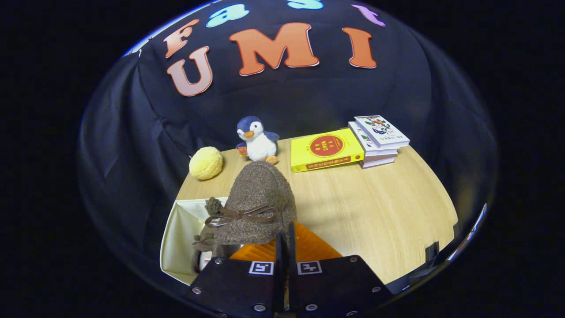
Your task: Open the storage box then place both shoes into the box .Put the left shoe in first, then the right shoe, with the right side of both shoes facing outward in a uniform manner.
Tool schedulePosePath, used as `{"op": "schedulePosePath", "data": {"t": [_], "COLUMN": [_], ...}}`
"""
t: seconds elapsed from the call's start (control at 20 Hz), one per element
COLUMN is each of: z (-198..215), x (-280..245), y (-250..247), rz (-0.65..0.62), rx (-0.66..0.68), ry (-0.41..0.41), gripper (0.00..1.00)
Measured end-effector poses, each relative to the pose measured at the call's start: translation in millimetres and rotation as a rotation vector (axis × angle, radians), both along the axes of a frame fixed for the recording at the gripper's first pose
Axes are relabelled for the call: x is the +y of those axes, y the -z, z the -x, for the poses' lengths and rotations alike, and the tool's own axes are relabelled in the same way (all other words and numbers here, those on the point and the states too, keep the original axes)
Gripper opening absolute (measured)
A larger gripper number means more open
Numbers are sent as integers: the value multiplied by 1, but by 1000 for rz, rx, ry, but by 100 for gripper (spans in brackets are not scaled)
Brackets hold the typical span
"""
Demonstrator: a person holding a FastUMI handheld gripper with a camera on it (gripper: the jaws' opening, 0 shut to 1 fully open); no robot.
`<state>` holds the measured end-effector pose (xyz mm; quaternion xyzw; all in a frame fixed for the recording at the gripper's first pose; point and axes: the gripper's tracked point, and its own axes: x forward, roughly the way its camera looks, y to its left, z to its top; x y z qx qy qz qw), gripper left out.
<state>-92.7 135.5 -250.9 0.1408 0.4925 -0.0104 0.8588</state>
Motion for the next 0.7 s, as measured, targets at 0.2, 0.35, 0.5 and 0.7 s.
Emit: {"op": "schedulePosePath", "data": {"t": [0.2,0.35,0.5,0.7], "z": [3,10,19,31], "x": [56,93,115,133], "y": [2,3,17,33], "rz": [-40,-76,-51,-46], "rx": [32,70,115,179], "ry": [-44,-62,-69,-81], "gripper": [5,5,5,7]}}
